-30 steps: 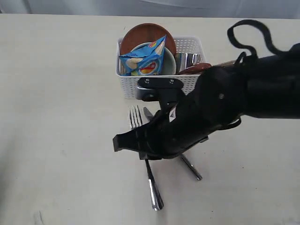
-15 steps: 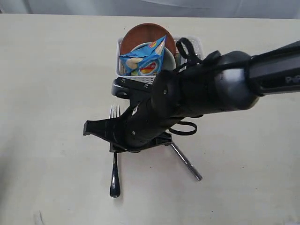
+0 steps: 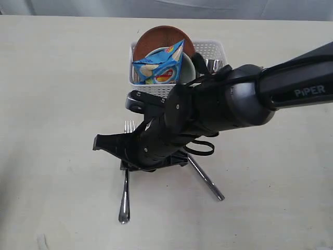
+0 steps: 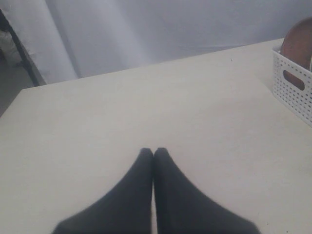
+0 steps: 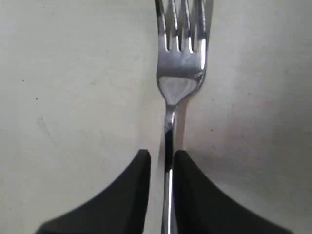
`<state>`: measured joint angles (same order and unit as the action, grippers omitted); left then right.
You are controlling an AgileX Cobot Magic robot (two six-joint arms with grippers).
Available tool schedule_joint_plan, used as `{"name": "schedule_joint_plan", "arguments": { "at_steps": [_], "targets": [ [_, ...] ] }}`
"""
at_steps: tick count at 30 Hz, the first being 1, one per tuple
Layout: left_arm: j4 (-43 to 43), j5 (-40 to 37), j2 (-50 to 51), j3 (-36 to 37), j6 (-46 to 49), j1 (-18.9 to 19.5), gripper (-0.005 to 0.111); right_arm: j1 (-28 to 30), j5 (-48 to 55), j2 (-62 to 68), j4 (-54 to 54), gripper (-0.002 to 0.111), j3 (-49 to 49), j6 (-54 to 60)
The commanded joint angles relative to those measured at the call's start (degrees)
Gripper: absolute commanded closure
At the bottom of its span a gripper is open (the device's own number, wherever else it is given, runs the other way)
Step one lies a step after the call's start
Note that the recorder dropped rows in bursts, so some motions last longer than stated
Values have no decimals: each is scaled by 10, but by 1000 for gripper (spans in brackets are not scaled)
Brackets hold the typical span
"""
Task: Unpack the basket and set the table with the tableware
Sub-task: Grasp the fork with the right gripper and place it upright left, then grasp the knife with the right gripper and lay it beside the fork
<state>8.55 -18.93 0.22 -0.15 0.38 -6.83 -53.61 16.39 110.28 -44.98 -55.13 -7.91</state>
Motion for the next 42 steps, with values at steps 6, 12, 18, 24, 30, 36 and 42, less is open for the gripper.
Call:
{"name": "schedule_joint_plan", "arguments": {
  "at_steps": [6,12,18,24,30,36,42],
  "targets": [
    [2,6,-2,1,-4,-4,107,-32,-9,2,12,85,-56,7],
    [2,6,-2,1,-4,-4,107,12,119,-12,114,85,-97,2],
    [2,6,-2,1,-4,-4,107,67,301,-57,265,85,-98,-2],
    [2,6,-2,1,-4,-4,107,96,414,-69,416,85,-86,-28],
    [2,6,-2,1,-4,-4,107,95,359,-56,409,77,-47,4],
    [2,6,-2,1,-4,-4,107,95,304,-54,401,54,-38,39],
    [2,6,-2,1,-4,-4,107,95,270,-51,406,59,-38,98]
  ]
}}
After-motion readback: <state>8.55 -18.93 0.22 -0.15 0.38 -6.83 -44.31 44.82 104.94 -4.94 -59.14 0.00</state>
